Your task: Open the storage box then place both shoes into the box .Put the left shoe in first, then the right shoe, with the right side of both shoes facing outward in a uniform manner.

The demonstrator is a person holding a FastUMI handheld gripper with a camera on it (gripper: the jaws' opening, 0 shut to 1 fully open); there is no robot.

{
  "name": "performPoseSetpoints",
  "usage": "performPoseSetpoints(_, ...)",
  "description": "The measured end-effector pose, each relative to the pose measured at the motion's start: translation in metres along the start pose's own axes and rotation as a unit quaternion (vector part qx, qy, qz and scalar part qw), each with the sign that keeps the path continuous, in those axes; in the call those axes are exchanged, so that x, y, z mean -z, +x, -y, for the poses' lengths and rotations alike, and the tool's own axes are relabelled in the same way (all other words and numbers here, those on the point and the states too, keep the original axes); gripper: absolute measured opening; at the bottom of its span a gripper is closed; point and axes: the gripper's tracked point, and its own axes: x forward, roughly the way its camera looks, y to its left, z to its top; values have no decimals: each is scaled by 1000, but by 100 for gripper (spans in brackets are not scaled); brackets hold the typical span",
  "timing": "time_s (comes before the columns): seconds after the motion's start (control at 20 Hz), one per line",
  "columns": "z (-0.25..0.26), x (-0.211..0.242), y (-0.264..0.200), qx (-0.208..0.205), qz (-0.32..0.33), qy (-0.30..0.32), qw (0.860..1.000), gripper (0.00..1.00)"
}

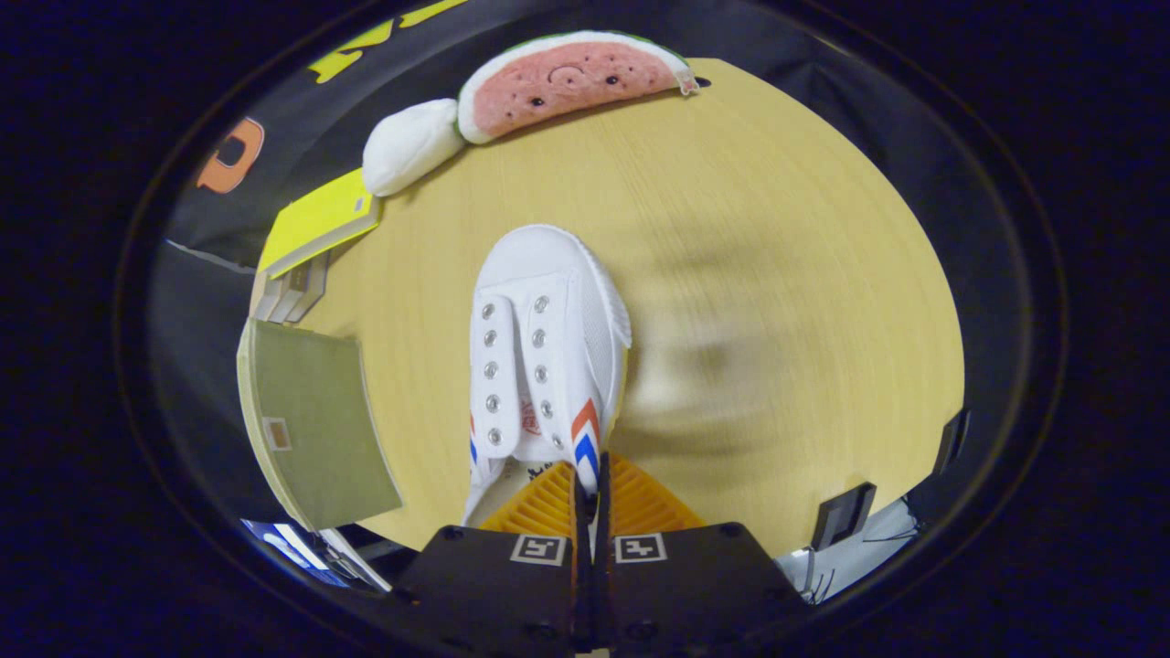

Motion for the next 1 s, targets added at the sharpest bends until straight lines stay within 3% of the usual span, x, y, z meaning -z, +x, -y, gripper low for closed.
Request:
performPoseSetpoints(0.35, 1, 2, 13, -47, 46, 0, 998, 6)
performPoseSetpoints(0.8, 16, -6, 21, -50, 79, -55, 994, 6)
performPoseSetpoints(1.0, 12, -2, 28, -57, 65, -62, 994, 6)
